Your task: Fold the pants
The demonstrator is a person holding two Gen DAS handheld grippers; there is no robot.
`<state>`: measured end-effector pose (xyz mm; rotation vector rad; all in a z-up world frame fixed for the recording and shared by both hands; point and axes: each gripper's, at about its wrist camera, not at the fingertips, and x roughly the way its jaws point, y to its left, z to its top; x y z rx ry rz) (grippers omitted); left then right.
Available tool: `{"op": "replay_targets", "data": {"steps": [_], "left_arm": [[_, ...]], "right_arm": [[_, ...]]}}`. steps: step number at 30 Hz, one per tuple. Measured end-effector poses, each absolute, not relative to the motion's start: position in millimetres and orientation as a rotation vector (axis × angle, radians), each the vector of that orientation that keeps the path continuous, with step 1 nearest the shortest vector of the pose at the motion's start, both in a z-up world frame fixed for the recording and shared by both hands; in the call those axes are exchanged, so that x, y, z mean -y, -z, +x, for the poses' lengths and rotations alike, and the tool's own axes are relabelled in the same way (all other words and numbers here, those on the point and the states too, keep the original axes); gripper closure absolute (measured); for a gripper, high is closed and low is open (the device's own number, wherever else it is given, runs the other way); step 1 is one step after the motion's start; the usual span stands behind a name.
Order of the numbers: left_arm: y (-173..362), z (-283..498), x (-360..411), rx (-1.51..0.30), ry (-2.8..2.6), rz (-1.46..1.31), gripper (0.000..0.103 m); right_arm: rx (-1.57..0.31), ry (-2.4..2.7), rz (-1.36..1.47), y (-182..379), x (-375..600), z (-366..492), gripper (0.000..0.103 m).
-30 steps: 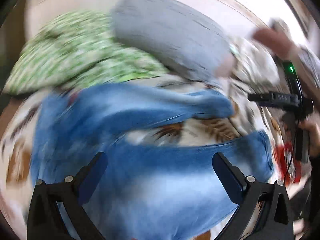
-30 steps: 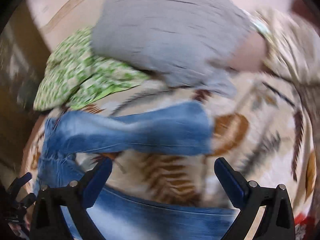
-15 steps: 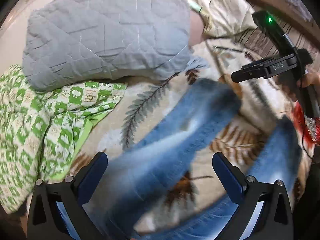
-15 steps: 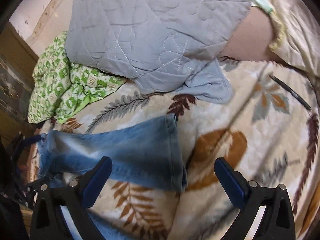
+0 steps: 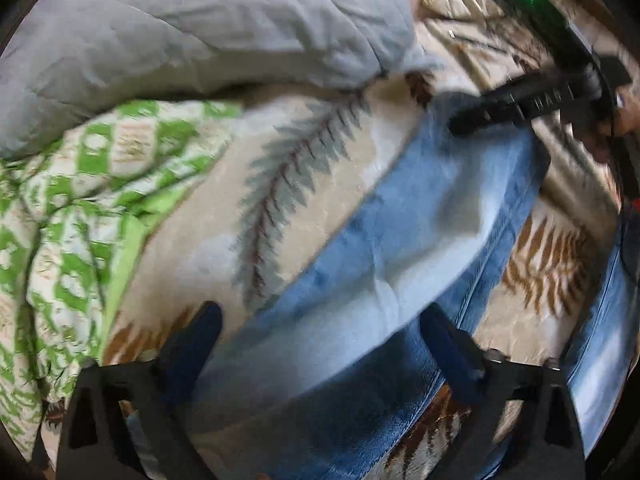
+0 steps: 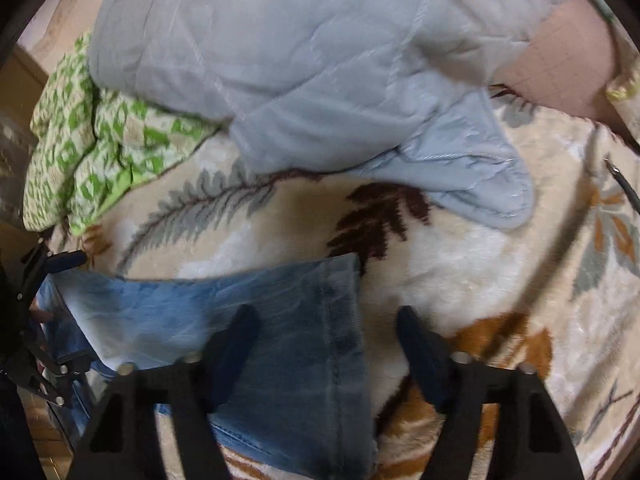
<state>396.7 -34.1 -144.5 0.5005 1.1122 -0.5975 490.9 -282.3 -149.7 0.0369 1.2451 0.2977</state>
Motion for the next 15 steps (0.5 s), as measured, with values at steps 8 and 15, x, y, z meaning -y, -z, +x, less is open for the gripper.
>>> {"op": "replay_targets", "data": {"steps": [8,15], "left_arm": [[120.8,371.3,41.2,-1.037,0.608,0.55,0.099],[60.4,301.2,45.6,-0.883,0.585,0.584,0.099]], "right_arm": [[-1.116,-0.315,-0.033,120.8,270.2,474.2,0.096],[-0.987,-0.354,-0.04,61.2,281.1,422.9,0.097]]}}
